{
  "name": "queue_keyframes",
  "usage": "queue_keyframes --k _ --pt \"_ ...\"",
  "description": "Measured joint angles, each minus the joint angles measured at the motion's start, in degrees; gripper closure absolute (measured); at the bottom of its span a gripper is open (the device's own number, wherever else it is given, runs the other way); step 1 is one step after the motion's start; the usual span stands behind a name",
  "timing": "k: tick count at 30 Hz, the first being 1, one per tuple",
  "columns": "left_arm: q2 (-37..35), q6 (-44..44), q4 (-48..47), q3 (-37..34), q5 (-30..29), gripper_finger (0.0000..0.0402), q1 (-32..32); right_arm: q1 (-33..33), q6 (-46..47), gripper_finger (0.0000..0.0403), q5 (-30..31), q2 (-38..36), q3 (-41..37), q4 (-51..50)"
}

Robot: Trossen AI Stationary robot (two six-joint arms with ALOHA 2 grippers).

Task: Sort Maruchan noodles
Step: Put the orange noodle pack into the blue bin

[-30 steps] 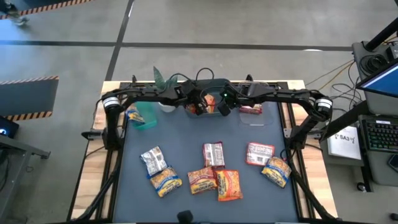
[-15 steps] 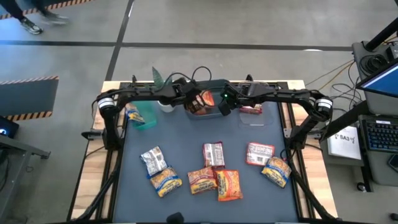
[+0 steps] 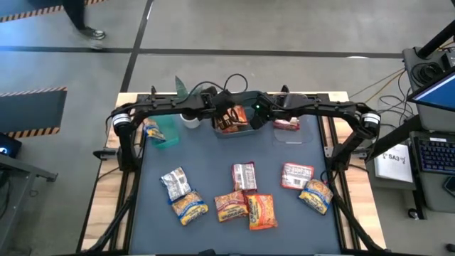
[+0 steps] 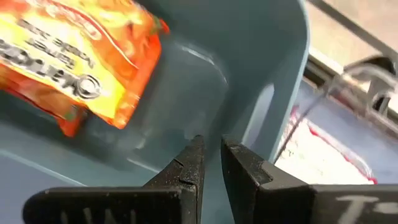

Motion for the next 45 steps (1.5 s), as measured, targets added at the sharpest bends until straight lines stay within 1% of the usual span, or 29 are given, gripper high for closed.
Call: queue_keyframes --k 3,6,11,14,18,25,30,33,37,40,45 --pt "0.0 0.24 -3.11 2.02 -0.01 0.0402 -1.44 0.86 -0.91 0.036 0.11 -0.74 1.15 0.12" --pt "-0.81 0.27 -5.91 2.53 0.02 0.0402 -3.43 2.51 -1.44 0.036 0.15 -2.46 1.54 0.19" --pt "-5.77 -0.26 -6.2 -0.46 0.69 0.0402 -7.92 7.07 -1.45 0.036 0.21 -7.13 0.54 0.26" --pt "-10.68 -1.62 -4.56 -4.44 3.84 0.0402 -11.21 11.52 -0.96 0.036 0.25 -9.77 -0.85 1.03" --pt "-18.05 -4.09 1.64 -11.7 7.33 0.0402 -17.19 18.41 -0.69 0.036 0.58 -11.76 -3.34 4.57" --pt "-28.84 -4.4 15.26 -24.32 7.71 0.0402 -28.82 31.02 -1.13 0.036 0.76 -13.01 -8.84 18.96" --pt "-34.46 -4.36 19.14 -30.09 7.7 0.0402 -35.71 37.88 -4.31 0.036 1.66 -13.58 -12.38 27.88" --pt "-36.96 -4.76 19.92 -31.96 7.7 0.0402 -38.96 39.79 -3.73 0.036 1.6 -14.14 -13.0 28.44" --pt "-38.69 -6.91 19.33 -33.37 7.7 0.0402 -41.84 40.08 0.6 0.036 1.13 -14.78 -12.94 28.32" --pt "-38.64 -7.83 19.3 -33.47 7.68 0.0402 -42.9 40.08 3.88 0.036 -0.84 -14.76 -11.12 24.57" --pt "-37.54 -7.67 19.0 -33.47 7.66 0.0402 -43.21 40.1 9.0 0.036 -2.92 -13.79 -8.86 21.62"
